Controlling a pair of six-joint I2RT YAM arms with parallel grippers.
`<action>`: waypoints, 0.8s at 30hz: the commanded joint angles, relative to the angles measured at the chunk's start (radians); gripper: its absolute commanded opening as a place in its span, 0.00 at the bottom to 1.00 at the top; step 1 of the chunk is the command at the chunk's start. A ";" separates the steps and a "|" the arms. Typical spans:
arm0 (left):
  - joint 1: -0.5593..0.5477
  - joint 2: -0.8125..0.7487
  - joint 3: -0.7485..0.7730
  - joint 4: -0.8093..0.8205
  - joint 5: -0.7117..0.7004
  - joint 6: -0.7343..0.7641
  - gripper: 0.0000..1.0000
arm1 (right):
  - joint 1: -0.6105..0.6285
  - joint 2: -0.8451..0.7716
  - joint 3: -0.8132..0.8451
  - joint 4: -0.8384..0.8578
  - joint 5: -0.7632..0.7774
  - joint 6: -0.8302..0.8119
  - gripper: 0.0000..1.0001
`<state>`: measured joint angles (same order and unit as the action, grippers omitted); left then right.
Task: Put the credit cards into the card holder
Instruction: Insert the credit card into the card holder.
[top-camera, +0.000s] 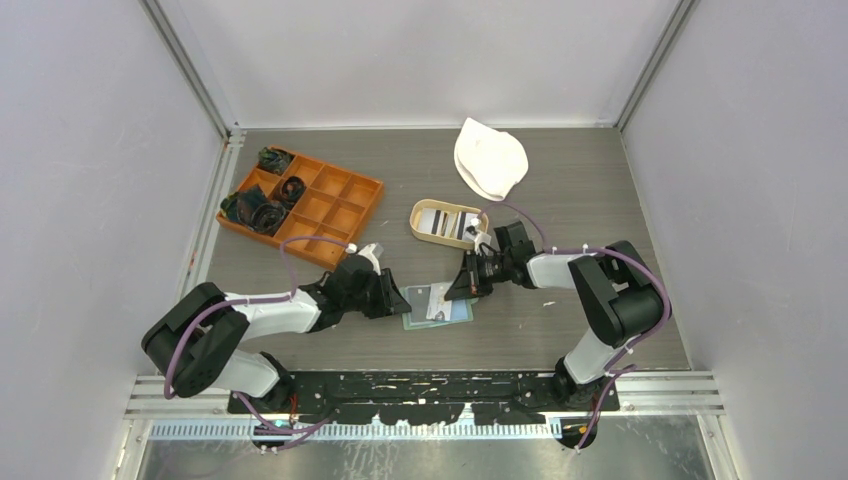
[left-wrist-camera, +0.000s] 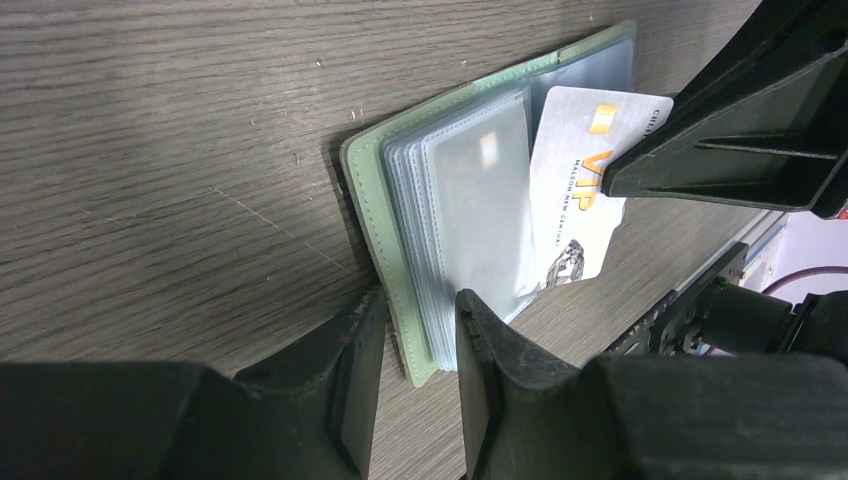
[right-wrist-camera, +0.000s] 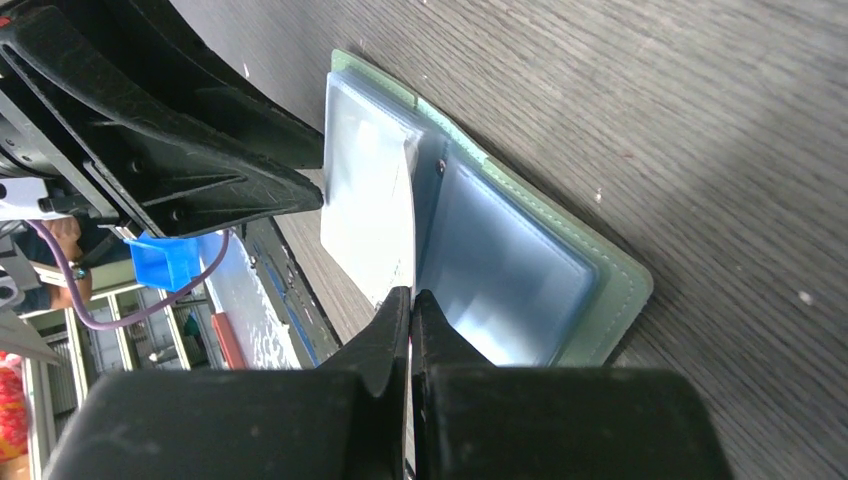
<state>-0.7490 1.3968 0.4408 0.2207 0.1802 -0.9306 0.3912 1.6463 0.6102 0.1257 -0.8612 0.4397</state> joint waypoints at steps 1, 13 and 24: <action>0.006 0.020 -0.010 -0.080 -0.006 0.038 0.34 | 0.007 -0.018 -0.007 -0.035 0.068 -0.013 0.01; 0.008 0.021 -0.005 -0.084 -0.002 0.039 0.34 | 0.031 -0.016 -0.017 -0.036 0.095 0.031 0.01; 0.007 0.040 -0.002 -0.066 0.011 0.035 0.34 | 0.052 0.038 0.004 -0.019 0.072 0.081 0.01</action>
<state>-0.7418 1.4014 0.4423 0.2207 0.1936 -0.9276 0.4282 1.6566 0.6064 0.1101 -0.8227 0.5068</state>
